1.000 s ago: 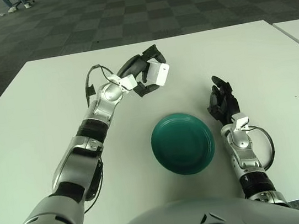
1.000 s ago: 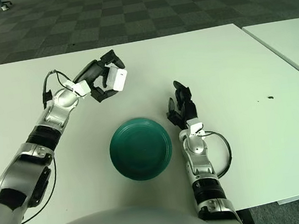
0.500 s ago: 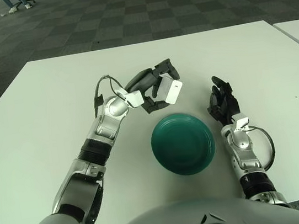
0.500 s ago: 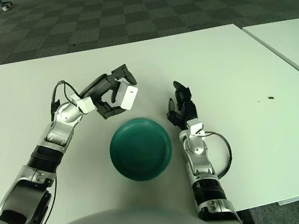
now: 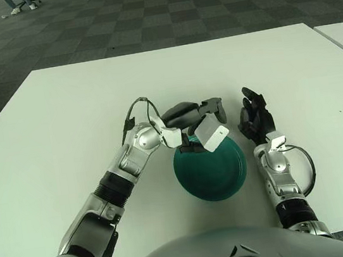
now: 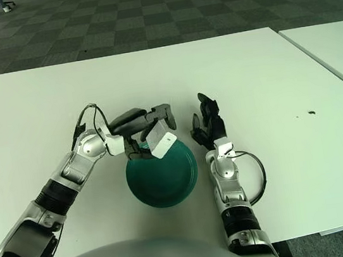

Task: Put the charger into the plate.

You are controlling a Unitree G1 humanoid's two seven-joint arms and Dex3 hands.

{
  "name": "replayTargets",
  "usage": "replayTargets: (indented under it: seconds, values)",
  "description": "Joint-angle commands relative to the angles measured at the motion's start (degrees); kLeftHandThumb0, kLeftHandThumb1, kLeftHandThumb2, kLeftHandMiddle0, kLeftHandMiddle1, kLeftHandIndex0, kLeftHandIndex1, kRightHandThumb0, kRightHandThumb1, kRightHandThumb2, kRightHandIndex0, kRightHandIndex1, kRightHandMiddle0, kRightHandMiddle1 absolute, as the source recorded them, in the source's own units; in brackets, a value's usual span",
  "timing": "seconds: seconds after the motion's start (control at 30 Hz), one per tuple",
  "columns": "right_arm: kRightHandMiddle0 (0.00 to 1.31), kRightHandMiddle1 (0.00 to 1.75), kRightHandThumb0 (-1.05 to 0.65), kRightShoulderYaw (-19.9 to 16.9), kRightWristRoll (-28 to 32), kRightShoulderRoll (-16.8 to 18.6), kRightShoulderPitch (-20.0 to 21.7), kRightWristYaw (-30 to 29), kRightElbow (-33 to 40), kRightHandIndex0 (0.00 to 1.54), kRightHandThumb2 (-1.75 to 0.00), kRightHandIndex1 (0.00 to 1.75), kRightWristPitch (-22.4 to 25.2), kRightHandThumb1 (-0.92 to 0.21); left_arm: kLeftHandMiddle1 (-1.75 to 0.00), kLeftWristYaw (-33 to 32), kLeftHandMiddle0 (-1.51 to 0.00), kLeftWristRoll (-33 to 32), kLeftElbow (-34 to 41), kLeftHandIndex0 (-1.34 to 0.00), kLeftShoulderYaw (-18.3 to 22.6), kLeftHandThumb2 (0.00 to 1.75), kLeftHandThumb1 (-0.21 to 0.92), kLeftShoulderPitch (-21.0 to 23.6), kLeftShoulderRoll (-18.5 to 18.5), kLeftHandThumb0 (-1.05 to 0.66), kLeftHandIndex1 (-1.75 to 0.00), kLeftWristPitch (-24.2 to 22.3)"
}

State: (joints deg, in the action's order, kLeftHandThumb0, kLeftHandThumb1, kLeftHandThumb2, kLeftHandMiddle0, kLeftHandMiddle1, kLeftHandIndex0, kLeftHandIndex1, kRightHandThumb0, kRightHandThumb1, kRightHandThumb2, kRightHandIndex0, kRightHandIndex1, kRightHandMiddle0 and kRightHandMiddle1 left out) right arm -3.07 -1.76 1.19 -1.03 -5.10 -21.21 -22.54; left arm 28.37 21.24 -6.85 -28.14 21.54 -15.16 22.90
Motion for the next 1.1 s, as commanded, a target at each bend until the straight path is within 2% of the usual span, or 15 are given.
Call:
replayTargets:
  seconds: [0.0, 0.17, 0.5, 0.97, 1.07]
  values:
    - [0.00, 0.49, -0.75, 0.3, -0.1, 0.3, -8.4, 0.7, -6.3, 0.12, -0.74, 0.01, 3.4, -0.92, -1.75, 1.6, -1.01, 2.5, 0.6, -0.52, -1.0, 1.17, 0.43, 1.2, -1.5, -0.44, -1.75, -1.1]
    - [0.00, 0.54, -0.74, 0.4, -0.3, 0.5, -8.3, 0.2, -6.2, 0.18, -0.75, 0.03, 2.8, -0.92, -1.75, 2.9, -0.97, 5.8, 1.1, -0.49, -2.3, 1.12, 0.47, 1.6, -2.0, -0.43, -1.75, -2.8]
    - [0.00, 0.61, -0.69, -0.1, 0.8, 1.1, -7.8, 0.0, -6.5, 0.26, -0.76, 0.04, 3.3, -0.92, -1.75, 2.8, -0.94, 9.8, 0.6, -0.47, -4.0, 1.08, 0.50, 1.8, -2.4, -0.43, -1.75, -3.1]
    - [0.00, 0.64, -0.66, -0.9, 3.6, 2.0, -7.2, 1.7, -6.8, 0.26, -0.77, 0.02, 5.1, -0.92, -1.75, 4.0, -0.82, 11.9, -0.5, -0.45, -5.2, 1.05, 0.53, 1.7, -3.1, -0.42, -1.75, -2.7]
    - [0.00, 0.64, -0.66, -0.9, 3.4, 2.0, -7.1, 1.5, -6.9, 0.25, -0.78, 0.02, 5.2, -0.92, -1.75, 5.0, -0.78, 11.9, -0.9, -0.42, -5.6, 0.98, 0.58, 2.2, -3.5, -0.41, -1.75, -2.5]
